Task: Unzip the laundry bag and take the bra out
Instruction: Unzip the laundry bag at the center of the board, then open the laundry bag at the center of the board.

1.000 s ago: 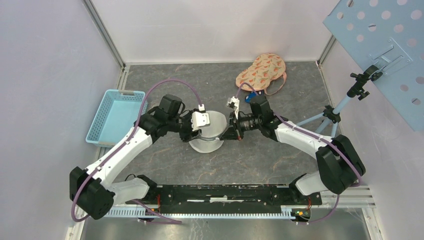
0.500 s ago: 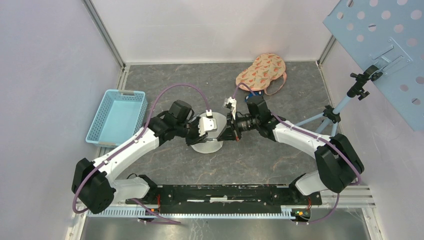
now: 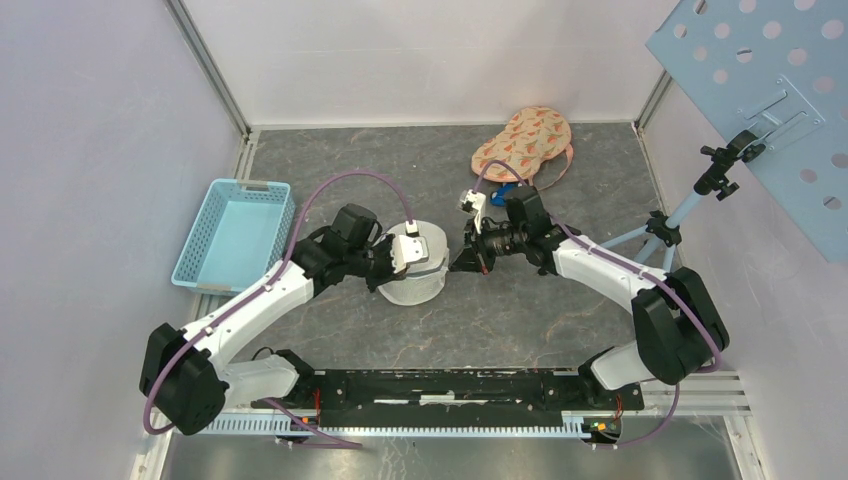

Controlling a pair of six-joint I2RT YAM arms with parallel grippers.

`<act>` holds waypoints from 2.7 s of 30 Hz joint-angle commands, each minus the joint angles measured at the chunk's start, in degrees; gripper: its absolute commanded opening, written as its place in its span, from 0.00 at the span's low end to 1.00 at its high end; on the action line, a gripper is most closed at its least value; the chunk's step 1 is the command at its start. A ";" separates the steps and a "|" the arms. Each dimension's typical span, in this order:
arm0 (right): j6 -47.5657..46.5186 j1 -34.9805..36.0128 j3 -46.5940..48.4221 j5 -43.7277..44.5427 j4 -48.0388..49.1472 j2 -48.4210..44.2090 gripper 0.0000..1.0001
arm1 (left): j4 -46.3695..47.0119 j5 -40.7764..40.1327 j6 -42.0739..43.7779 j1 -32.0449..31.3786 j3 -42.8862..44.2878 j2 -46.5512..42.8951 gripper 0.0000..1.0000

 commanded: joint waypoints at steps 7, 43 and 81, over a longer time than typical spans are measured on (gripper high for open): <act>-3.48 -0.43 2.86 12.46 -1.89 -1.26 0.00 | -0.60 0.11 1.84 0.72 -0.50 -1.14 0.02; -6.52 0.12 12.05 14.24 -4.10 3.02 0.64 | 0.35 15.16 -22.97 13.71 3.58 -5.49 0.63; -2.08 14.65 25.29 18.72 -6.13 12.63 0.80 | 39.10 16.70 -73.92 32.07 -24.95 -7.32 0.02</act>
